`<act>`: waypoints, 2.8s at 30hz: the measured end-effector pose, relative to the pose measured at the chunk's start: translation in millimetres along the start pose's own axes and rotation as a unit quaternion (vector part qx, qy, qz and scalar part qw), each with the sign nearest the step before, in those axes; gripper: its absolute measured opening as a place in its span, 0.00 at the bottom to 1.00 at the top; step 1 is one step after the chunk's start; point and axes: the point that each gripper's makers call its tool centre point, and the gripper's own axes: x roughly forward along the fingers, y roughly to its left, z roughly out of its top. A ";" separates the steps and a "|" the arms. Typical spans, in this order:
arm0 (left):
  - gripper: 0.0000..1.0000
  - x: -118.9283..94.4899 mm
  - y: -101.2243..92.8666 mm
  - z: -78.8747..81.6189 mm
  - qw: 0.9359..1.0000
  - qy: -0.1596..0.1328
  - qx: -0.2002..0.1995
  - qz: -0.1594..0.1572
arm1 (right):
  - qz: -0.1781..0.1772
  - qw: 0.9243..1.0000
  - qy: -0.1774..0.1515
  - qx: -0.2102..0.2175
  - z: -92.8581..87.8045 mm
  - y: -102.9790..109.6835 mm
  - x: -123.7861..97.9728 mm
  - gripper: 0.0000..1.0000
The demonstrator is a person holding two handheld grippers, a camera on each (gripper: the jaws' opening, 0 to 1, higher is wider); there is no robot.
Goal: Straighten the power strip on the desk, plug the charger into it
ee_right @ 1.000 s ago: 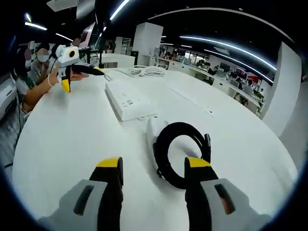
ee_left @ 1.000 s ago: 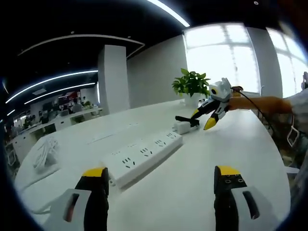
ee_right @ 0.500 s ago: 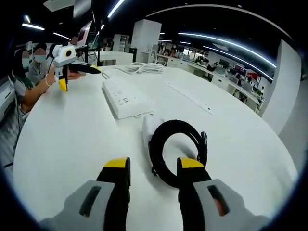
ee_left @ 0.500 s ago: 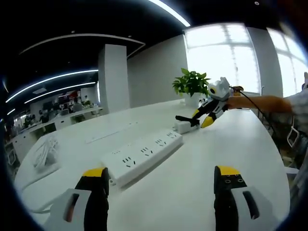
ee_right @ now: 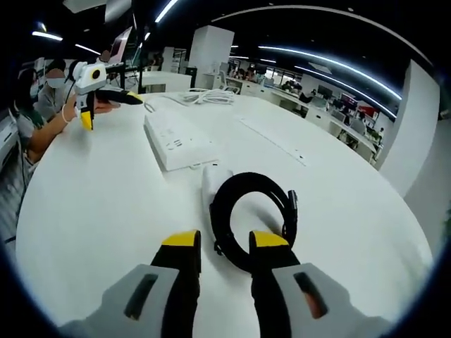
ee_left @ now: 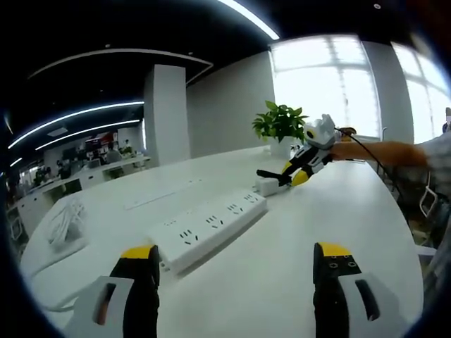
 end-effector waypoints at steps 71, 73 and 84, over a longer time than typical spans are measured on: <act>0.91 -3.0 2.5 -7.3 1.000 0.005 -0.012 0.004 | -0.211 0.941 -0.016 -0.264 46.8 8.3 -14.8 0.09; 0.91 -2.8 2.4 -7.4 1.000 0.005 -0.012 0.004 | -0.224 0.936 -0.015 -0.273 51.1 7.1 -16.1 0.09; 0.91 -2.9 3.8 -8.1 1.000 0.006 -0.013 0.004 | -0.260 0.910 -0.008 -0.324 67.4 7.0 -21.1 0.09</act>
